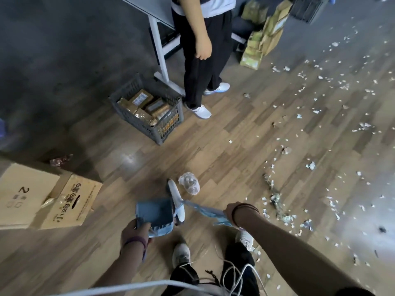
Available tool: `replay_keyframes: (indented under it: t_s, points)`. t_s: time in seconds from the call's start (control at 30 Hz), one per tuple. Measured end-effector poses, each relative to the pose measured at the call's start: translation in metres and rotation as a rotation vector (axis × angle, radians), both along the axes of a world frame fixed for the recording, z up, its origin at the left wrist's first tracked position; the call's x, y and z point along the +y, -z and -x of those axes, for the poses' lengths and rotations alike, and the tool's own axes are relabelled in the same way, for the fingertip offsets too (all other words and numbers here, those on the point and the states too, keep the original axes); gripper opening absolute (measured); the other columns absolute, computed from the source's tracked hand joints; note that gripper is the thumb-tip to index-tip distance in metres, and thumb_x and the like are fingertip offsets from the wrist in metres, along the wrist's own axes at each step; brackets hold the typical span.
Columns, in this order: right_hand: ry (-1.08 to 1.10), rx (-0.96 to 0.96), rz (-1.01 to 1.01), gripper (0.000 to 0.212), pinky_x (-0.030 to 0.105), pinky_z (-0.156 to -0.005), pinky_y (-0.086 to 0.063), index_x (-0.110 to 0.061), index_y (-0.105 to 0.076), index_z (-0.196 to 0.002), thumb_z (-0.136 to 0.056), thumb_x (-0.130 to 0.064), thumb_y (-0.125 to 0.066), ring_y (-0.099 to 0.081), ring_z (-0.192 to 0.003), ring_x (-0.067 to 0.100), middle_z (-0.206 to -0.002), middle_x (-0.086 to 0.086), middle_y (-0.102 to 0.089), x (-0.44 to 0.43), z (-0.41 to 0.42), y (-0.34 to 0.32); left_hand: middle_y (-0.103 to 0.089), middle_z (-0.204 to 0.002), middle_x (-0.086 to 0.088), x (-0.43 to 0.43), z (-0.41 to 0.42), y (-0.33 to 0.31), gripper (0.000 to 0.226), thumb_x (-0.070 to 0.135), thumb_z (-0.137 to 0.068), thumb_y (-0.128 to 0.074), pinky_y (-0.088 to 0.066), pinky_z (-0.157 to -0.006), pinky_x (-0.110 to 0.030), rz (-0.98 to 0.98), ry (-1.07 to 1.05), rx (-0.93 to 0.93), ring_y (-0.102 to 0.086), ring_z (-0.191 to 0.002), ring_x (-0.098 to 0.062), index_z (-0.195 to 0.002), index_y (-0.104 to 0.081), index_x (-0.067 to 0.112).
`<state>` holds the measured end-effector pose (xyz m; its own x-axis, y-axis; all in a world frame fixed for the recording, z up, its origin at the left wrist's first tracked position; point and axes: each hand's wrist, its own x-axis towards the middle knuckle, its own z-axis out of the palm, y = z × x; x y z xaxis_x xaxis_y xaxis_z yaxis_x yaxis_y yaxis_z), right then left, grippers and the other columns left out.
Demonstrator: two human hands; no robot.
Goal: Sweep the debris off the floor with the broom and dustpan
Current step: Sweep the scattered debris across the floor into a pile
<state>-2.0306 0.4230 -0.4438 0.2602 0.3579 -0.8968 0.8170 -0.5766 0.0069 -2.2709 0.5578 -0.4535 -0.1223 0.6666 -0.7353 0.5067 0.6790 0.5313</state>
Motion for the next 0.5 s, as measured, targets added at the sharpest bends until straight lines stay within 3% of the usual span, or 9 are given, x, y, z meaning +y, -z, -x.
replay_keyframes:
  t_s: [0.1,0.17,0.27,0.37,0.5]
  points:
    - [0.133,0.011,0.005,0.042,0.035,-0.099,-0.043,-0.002,-0.048,-0.133,-0.093,-0.013,-0.051,-0.054,-0.122,0.029,-0.133,0.015,-0.055,-0.023,-0.025,0.021,-0.052,-0.052,-0.012,-0.016,-0.050,0.006,0.014,-0.002,-0.087,-0.054,-0.033,-0.024,-0.015,0.048,-0.005,-0.029,-0.045,-0.037,-0.022,-0.099,-0.057,0.003]
    - [0.251,-0.001,-0.009,0.041,0.037,-0.100,-0.044,-0.005,-0.051,-0.131,-0.091,-0.015,-0.052,-0.054,-0.122,0.029,-0.134,0.012,-0.055,-0.046,-0.054,0.031,-0.050,-0.061,-0.013,-0.032,-0.087,0.011,0.014,-0.002,-0.086,-0.057,-0.034,-0.025,-0.016,0.078,0.019,-0.048,-0.045,-0.034,-0.023,-0.100,-0.057,0.002]
    - [0.417,0.027,-0.006,0.040,0.041,-0.100,-0.043,-0.008,-0.052,-0.130,-0.091,-0.018,-0.048,-0.054,-0.121,0.028,-0.131,0.008,-0.056,-0.092,-0.111,0.044,-0.048,-0.064,-0.013,-0.066,-0.151,0.013,0.005,-0.002,-0.085,-0.060,-0.035,-0.027,-0.014,0.085,0.099,-0.071,-0.044,-0.022,-0.013,-0.083,-0.057,0.002]
    - [0.542,-0.019,0.031,0.042,0.040,-0.098,-0.046,-0.008,-0.054,-0.127,-0.089,-0.020,-0.045,-0.058,-0.117,0.028,-0.131,0.011,-0.058,-0.162,-0.178,0.065,-0.053,-0.065,-0.012,-0.106,-0.218,0.019,0.024,0.006,-0.074,-0.071,-0.045,-0.039,-0.021,0.071,0.232,-0.066,-0.051,-0.034,-0.016,-0.095,-0.061,-0.002]
    - [0.679,-0.119,0.060,0.044,0.040,-0.097,-0.046,-0.017,-0.059,-0.123,-0.084,-0.025,-0.040,-0.058,-0.117,0.022,-0.130,0.004,-0.060,-0.263,-0.252,0.061,-0.053,-0.070,-0.010,-0.163,-0.312,0.020,0.016,0.000,-0.087,-0.059,-0.039,-0.028,-0.015,0.121,0.412,-0.083,-0.048,-0.043,-0.017,-0.100,-0.057,0.009]
